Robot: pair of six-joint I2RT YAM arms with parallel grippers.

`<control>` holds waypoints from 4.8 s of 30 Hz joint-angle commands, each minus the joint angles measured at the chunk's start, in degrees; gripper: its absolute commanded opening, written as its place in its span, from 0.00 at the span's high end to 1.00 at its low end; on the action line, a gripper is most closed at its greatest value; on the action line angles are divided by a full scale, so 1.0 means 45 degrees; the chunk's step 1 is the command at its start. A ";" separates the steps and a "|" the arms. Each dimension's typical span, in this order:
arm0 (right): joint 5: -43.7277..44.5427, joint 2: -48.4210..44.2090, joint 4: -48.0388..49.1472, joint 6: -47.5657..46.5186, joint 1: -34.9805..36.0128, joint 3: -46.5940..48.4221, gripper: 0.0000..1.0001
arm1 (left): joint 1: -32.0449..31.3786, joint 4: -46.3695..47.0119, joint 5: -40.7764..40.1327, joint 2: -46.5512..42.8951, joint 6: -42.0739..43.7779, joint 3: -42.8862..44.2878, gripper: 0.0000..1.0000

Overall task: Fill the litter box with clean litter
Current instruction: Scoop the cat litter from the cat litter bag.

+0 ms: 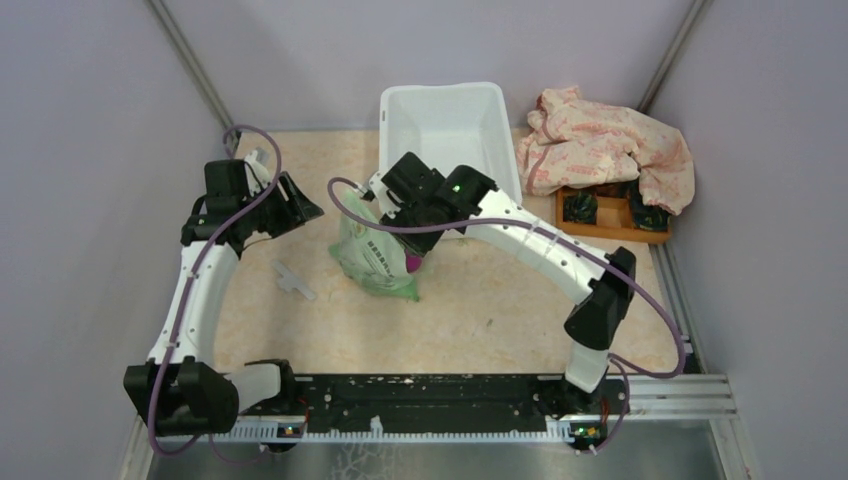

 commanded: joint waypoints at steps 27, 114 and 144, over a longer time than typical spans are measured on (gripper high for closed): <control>-0.1154 0.2504 0.1942 -0.0400 0.0129 0.0636 1.00 | 0.0078 0.0569 -0.0068 0.0088 0.0258 -0.0597 0.36; 0.6639 -1.5640 1.9126 -0.1403 0.3826 -1.8739 1.00 | 0.0059 0.0290 -0.0414 0.0606 -0.0414 0.0591 0.36; 0.6020 -1.6208 1.8034 -0.0818 0.4409 -1.8528 1.00 | 0.0075 0.0335 -0.0311 0.0385 -0.0552 0.0552 0.36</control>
